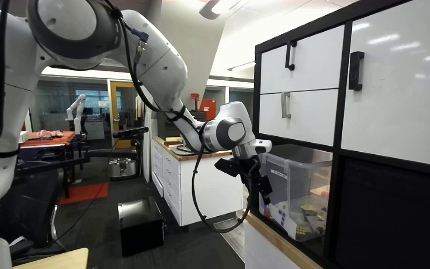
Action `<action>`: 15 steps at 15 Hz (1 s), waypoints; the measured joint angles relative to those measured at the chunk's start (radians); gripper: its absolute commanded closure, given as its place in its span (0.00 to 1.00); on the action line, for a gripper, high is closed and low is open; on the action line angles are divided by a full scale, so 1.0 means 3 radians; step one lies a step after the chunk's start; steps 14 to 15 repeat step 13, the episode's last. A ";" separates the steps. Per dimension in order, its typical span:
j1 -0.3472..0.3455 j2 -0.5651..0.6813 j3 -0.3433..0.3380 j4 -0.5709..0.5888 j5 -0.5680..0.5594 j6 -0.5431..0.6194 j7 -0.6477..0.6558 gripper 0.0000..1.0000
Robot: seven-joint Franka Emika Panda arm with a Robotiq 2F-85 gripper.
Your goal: Push the storage box into the bottom of the black and white cabinet
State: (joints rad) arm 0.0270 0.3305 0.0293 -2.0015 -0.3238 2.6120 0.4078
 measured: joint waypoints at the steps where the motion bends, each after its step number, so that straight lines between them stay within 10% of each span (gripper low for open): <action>1: 0.0000 -0.0133 -0.0003 -0.0082 0.0060 -0.0154 -0.0084 0.00; 9: -0.0011 -0.0961 -0.0014 -0.0437 0.0403 -0.1325 -0.0654 0.00; 15: -0.0013 -0.1046 -0.0025 -0.0464 0.0407 -0.1424 -0.0696 0.00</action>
